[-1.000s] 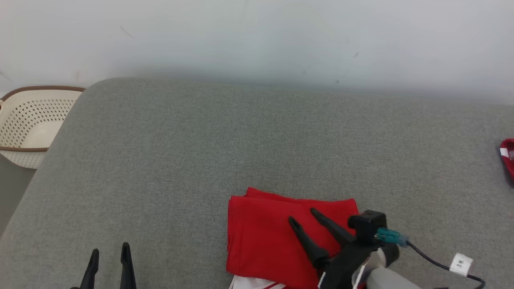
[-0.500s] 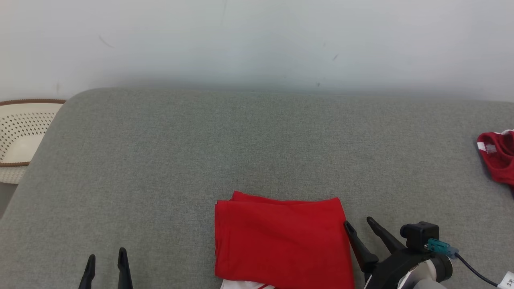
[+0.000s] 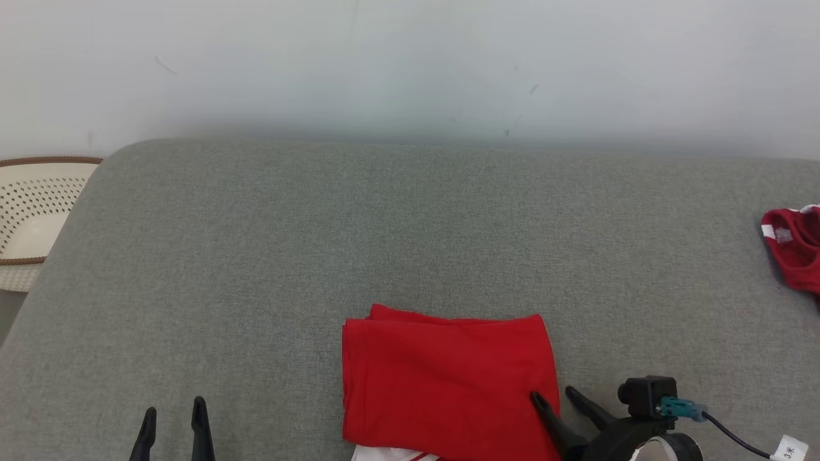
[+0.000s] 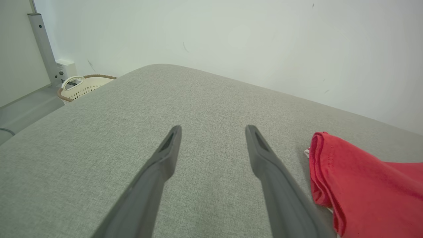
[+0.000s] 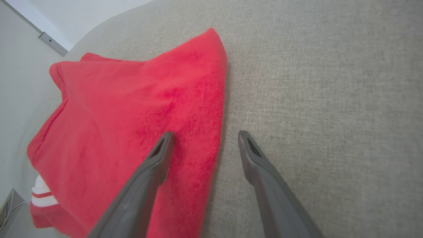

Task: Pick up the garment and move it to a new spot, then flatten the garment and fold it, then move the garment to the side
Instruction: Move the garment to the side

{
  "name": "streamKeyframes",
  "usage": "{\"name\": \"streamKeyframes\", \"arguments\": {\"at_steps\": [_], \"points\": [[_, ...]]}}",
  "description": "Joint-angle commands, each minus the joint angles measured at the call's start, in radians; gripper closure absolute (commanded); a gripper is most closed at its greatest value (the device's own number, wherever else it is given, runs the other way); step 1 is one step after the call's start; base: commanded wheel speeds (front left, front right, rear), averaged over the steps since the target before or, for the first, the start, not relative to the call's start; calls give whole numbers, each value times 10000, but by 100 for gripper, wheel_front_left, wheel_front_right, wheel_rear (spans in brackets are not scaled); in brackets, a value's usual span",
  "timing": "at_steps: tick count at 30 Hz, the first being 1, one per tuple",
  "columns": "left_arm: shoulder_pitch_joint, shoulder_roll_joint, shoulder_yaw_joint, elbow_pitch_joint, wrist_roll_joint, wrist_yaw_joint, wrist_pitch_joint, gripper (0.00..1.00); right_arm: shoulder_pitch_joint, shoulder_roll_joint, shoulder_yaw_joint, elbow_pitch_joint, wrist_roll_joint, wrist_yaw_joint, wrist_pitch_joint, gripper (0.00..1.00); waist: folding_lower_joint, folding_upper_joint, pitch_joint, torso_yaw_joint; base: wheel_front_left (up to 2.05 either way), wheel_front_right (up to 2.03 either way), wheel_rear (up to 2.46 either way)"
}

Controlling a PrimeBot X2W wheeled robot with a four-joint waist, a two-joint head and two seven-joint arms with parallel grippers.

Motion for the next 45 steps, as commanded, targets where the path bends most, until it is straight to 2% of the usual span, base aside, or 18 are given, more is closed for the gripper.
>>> {"name": "streamKeyframes", "arguments": {"at_steps": [1, 5, 6, 7, 8, 15, 25, 35, 45], "points": [[-44, 9, 46, 45, 2, -17, -36, 0, 26, 45, 73, 52, 190, 0, 32, 0, 0, 0, 11, 19, 0, 0, 0], [-54, 7, 62, 93, 8, -76, -34, 0, -59, 178, 468, 251, 539, 0, 337, 0, 0, 0, 22, 64, 0, 0, 0], [-57, 9, 65, 101, 12, -86, -34, 0, -70, 209, 596, 278, 614, 0, 412, 9, 0, 0, 25, 72, 0, 0, 0], [-61, 7, 65, 107, 14, -94, -36, 0, -110, 212, 696, 295, 643, 0, 399, 53, 0, 0, 29, 80, 0, 0, 0], [-62, 7, 62, 109, 12, -99, -34, 0, -149, 229, 776, 300, 694, 0, 335, 100, 0, 0, 38, 90, 0, 0, 0], [-28, 9, 96, 63, -14, -26, -34, 0, -857, -16, 1193, 508, 739, 0, -319, 100, 0, 0, 57, 80, 0, 0, 0], [86, 9, -35, -170, -5, 130, -34, 0, -2407, -486, 1445, 894, 586, 0, -572, 100, 0, 0, 204, -142, 0, 0, 0], [-140, 7, 14, -373, 154, 118, -35, 0, -4070, -1388, 1603, 1275, 623, 0, -556, 100, 0, 0, 724, -448, 0, 0, 0], [-537, 20, 449, -1024, 454, -19, -35, 0, -5401, -2487, 1977, 1441, 438, 0, -430, 100, 0, 0, 1485, -1122, 0, 0, 0]]}}
